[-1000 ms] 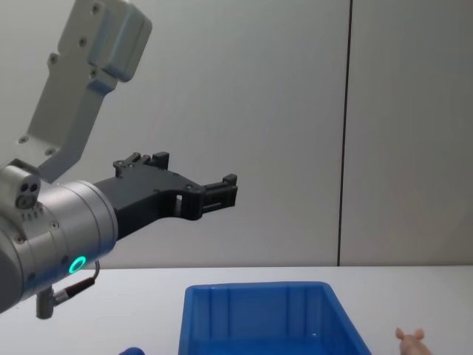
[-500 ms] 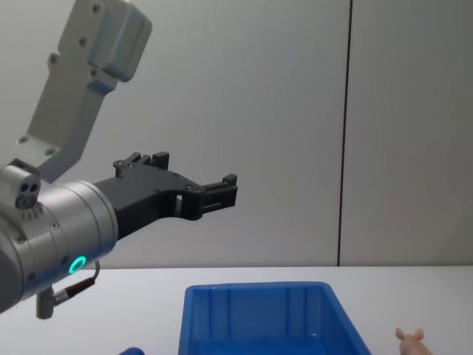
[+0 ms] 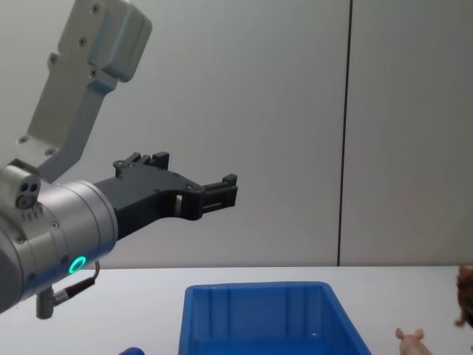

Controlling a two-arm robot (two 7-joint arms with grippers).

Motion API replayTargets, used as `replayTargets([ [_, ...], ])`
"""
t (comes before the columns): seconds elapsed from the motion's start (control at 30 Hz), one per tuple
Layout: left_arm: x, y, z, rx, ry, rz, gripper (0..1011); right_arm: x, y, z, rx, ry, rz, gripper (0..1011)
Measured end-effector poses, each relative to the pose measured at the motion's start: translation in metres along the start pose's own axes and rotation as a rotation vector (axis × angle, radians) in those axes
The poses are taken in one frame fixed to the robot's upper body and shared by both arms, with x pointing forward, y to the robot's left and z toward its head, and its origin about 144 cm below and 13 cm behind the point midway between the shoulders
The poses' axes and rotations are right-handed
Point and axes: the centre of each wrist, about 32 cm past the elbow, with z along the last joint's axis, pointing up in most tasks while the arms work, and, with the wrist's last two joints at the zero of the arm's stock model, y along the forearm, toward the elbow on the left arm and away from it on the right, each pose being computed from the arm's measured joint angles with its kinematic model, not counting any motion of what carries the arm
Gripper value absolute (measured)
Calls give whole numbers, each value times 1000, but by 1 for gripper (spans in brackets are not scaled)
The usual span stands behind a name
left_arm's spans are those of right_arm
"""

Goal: Pick up the two dolls from the table and place them into the box.

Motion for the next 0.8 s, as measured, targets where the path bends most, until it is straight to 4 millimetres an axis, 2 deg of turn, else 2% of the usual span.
replayTargets([
  [0.37, 0, 0, 0, 0, 0, 0, 1001, -6, -3, 24, 150, -30, 102, 315],
  [0.8, 0, 0, 0, 0, 0, 0, 1001, -17, -7, 45, 231, -43, 273, 315],
])
